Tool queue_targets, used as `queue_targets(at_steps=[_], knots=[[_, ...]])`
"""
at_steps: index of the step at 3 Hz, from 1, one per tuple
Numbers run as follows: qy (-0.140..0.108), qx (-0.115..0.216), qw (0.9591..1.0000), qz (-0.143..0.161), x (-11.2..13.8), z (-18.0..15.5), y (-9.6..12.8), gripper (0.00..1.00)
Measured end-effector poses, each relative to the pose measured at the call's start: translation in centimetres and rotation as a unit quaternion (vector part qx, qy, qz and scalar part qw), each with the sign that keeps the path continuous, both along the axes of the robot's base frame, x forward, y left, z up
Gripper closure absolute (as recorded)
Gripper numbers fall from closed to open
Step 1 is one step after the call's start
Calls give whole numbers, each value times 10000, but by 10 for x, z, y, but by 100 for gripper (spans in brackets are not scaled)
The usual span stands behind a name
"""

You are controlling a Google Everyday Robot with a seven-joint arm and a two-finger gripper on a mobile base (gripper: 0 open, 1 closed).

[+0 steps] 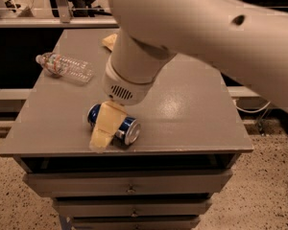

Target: Place pepsi can upright

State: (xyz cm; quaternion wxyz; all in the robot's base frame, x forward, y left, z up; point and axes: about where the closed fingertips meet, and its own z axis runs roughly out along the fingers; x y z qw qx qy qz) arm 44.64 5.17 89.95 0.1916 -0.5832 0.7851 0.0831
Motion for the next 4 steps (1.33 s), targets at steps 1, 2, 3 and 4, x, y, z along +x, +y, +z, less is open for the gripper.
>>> queue_targets(at_steps=[1, 2, 3, 4], knots=[[94, -28, 9999, -94, 9, -23, 24, 0], [203, -123, 9994, -262, 18, -40, 42, 0], [298, -262, 9979, -519, 29, -55, 46, 9], [293, -343, 9958, -803, 40, -64, 37, 27]])
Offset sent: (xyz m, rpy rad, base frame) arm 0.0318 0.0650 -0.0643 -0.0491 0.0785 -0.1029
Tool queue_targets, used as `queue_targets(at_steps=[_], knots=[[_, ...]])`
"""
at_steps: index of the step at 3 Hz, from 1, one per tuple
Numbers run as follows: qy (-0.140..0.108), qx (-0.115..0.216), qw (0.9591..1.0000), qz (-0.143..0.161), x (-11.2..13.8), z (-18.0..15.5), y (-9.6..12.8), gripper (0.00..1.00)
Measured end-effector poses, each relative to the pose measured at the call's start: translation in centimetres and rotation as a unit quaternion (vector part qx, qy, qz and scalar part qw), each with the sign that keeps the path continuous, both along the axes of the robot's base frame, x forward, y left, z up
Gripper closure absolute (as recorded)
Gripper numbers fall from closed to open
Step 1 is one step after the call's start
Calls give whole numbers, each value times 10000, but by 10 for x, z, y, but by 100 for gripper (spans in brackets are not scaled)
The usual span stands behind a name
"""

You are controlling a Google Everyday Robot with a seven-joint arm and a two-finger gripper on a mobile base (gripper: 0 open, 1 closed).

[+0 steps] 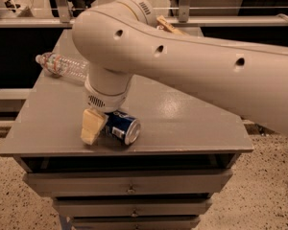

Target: Place pepsi can upright

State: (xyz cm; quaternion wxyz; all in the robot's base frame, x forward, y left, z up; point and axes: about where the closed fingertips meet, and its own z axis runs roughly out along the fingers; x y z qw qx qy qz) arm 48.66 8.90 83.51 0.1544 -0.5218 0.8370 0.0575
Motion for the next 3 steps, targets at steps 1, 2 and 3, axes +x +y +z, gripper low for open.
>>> queue_targets(at_steps=[1, 2, 3], knots=[[-69, 10, 9998, -171, 9, 4, -7, 50], [-187, 176, 9994, -253, 17, 18, -12, 72], [-477, 768, 9957, -201, 28, 54, -19, 96]])
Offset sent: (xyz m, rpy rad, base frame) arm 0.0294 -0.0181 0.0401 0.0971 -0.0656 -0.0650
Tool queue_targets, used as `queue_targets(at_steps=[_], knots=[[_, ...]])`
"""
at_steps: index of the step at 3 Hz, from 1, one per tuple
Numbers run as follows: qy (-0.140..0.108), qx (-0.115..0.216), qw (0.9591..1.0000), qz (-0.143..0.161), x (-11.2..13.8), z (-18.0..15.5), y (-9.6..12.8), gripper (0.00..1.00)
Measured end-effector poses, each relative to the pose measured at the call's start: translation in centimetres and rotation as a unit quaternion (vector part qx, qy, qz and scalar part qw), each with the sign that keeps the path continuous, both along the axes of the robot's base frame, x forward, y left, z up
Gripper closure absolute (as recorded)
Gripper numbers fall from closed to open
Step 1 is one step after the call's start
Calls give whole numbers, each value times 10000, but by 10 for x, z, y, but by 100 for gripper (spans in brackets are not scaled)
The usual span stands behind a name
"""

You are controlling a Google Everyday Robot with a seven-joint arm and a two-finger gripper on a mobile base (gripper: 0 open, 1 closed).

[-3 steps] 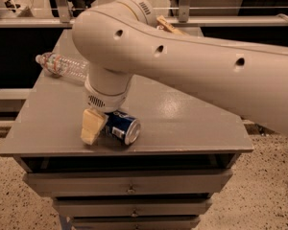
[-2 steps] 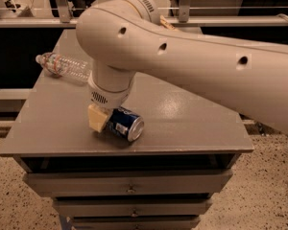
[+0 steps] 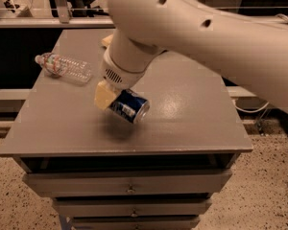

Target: Place pepsi can upright

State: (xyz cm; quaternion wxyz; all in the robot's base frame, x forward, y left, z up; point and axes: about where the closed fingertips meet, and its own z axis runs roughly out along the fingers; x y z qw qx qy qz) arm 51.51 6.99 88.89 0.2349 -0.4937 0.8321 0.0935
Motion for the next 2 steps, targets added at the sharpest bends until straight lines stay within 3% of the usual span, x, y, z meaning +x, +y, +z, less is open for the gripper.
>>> queue_targets(at_steps=[1, 2], knots=[[-520, 1268, 9905, 81, 26, 50, -24, 100], [-710, 2370, 9687, 197, 41, 73, -42, 100]])
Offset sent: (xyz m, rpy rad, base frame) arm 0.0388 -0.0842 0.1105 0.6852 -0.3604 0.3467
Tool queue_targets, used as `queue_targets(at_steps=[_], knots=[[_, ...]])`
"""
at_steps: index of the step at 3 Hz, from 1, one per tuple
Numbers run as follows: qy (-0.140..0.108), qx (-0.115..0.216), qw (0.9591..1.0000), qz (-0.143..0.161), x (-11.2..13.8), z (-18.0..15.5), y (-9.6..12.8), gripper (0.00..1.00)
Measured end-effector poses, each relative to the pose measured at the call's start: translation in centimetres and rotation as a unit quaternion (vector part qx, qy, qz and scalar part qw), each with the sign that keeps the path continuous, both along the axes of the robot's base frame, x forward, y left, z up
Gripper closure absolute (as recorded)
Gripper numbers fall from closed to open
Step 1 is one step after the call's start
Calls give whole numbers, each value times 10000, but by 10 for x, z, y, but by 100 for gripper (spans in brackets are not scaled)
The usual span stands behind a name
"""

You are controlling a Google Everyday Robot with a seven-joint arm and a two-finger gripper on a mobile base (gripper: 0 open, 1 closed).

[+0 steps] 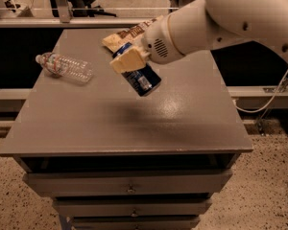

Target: Place pepsi can upright

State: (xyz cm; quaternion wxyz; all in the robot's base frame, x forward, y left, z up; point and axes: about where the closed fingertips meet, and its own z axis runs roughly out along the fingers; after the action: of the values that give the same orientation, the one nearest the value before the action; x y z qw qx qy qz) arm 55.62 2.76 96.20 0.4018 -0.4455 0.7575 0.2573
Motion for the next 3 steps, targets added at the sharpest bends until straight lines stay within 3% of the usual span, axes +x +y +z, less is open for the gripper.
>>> queue_targets(at_steps=[1, 2, 3], knots=[[-144, 1083, 9933, 363, -1, 12, -17, 100], [-551, 1783, 9794, 772, -12, 20, -34, 100], [-1200, 2279, 9592, 1167, -33, 21, -45, 100]])
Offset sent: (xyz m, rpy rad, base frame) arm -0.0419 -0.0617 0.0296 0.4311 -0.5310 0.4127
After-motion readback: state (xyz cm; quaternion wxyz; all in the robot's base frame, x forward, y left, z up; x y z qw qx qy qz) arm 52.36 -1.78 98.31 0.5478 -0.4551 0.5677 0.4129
